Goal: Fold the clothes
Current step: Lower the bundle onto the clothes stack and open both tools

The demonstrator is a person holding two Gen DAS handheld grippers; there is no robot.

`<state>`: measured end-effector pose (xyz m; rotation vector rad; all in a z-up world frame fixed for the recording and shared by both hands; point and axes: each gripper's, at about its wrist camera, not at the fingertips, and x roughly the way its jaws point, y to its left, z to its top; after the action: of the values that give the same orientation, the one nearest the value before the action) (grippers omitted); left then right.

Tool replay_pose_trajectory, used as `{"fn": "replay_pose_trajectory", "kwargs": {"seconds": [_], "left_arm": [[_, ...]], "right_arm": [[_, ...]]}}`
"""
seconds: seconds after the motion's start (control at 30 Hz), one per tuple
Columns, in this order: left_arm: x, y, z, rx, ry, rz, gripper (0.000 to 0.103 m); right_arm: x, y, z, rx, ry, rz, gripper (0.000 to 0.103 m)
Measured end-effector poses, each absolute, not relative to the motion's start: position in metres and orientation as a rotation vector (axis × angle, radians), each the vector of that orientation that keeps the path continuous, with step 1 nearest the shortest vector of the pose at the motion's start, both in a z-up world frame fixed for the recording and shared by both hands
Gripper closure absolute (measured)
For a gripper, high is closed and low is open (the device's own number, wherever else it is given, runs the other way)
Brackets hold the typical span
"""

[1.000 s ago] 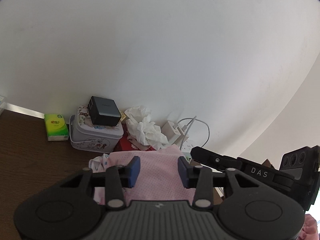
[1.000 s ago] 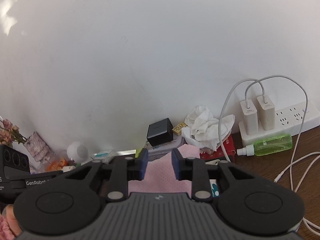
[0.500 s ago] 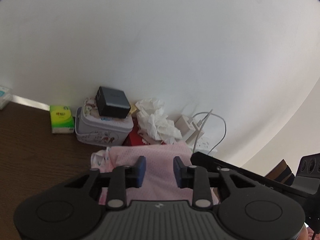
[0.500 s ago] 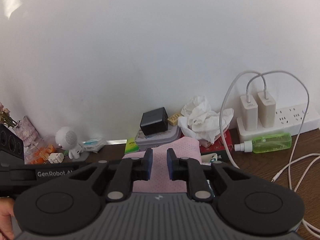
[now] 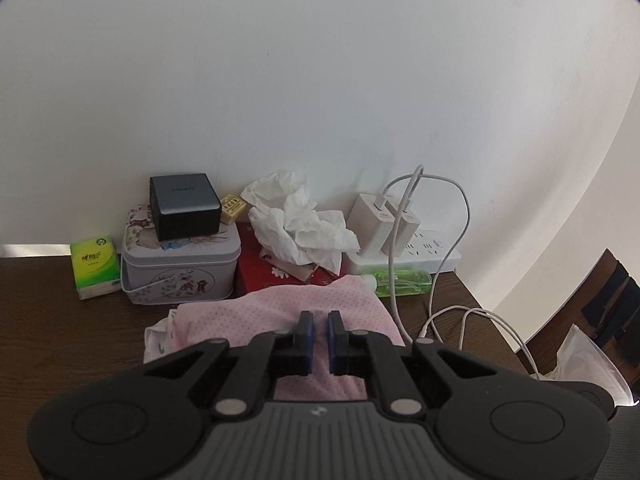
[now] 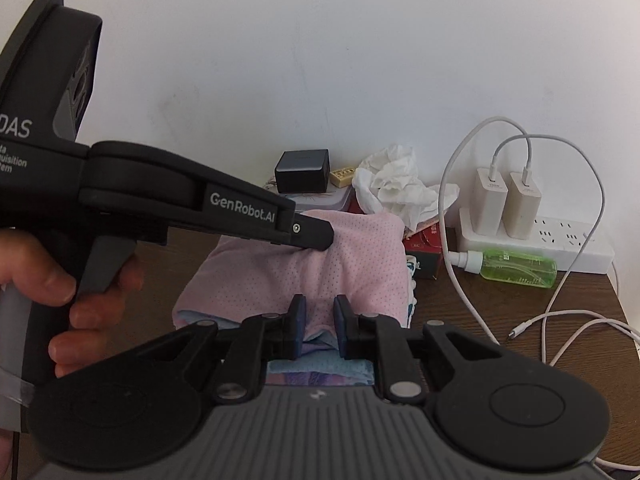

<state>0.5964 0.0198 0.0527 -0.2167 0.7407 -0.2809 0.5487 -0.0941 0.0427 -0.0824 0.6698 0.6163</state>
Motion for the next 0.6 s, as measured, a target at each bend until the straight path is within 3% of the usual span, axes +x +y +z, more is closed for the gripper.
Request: {"fn": "replay_pose_trajectory", "kwargs": {"seconds": [0.2, 0.3, 0.37, 0.43, 0.6], "left_arm": [[0.587, 0.023, 0.063, -0.205, 0.705, -0.287, 0.096], [0.566, 0.033, 0.087, -0.189, 0.631, -0.304, 0.091], [0.553, 0.04, 0.097, -0.155, 0.617, -0.286, 0.091], [0.544, 0.044, 0.102, -0.113, 0.626, -0.265, 0.099], [0.536, 0.044, 0.084, -0.065, 0.674, -0.277, 0.101]], "right_arm": [[0.547, -0.095, 0.046, -0.062, 0.669, 0.63, 0.087], [0.545, -0.103, 0.069, -0.058, 0.625, 0.635, 0.087], [0.544, -0.108, 0.084, -0.054, 0.596, 0.638, 0.087], [0.552, -0.109, 0.093, -0.044, 0.594, 0.62, 0.087], [0.581, -0.096, 0.085, 0.046, 0.679, 0.656, 0.093]]}}
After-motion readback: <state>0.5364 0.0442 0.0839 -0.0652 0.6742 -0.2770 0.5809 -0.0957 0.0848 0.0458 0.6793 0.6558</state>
